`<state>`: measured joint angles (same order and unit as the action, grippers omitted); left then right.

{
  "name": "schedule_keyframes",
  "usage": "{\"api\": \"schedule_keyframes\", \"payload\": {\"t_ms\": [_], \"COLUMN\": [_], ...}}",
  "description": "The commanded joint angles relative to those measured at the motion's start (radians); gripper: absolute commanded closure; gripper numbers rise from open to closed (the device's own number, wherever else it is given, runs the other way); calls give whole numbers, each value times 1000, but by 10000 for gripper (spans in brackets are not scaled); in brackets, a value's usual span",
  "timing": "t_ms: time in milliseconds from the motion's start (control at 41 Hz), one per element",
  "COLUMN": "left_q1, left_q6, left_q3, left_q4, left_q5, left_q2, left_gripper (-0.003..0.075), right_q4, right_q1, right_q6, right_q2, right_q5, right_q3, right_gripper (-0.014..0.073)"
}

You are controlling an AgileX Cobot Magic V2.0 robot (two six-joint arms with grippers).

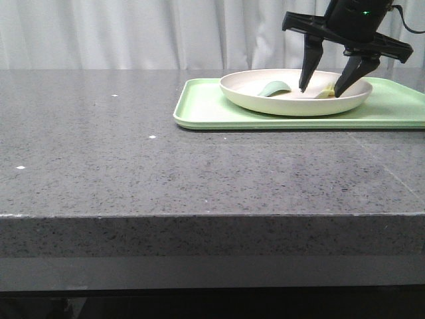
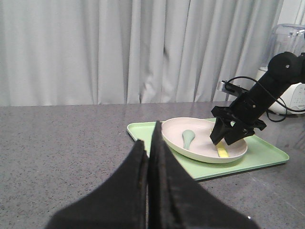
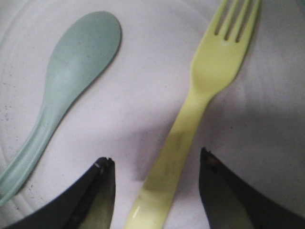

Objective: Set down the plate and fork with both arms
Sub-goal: 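Lower the right gripper into the plate and grasp the yellow fork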

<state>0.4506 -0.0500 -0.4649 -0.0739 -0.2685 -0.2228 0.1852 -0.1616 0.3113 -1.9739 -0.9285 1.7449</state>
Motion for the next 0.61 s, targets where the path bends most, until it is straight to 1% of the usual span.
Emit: {"api": "schedule_keyframes", "payload": {"t_ms": [0,146,219,292,512,585], "left_q1": [-2,-2,-2,-2,-2,-2], "left_q6": [-2,-2,-2,-2,-2,-2], "left_q3": [-25,-25,-25,-25,-25,-25], "left_q4": [-1,-1,-1,-1,-1,-1], "left_q5": [76,76,76,76,76,76], "left_q2": [-10,-10,-10,-10,-10,-10], "left_gripper": [738,738,738,738,738,738], "right_q4": [-3,-3,-3,-3,-3,-2], "right_q1": [9,9,9,9,9,9], "right_q6": [-1,-1,-1,-1,-1,-1], "right_q2": [40,32,32,31,31,31], "right_q5": [46,42,32,24,22,22], "right_q3": [35,35,35,35,35,35], "right_gripper": [171,176,200,258,515,580]}}
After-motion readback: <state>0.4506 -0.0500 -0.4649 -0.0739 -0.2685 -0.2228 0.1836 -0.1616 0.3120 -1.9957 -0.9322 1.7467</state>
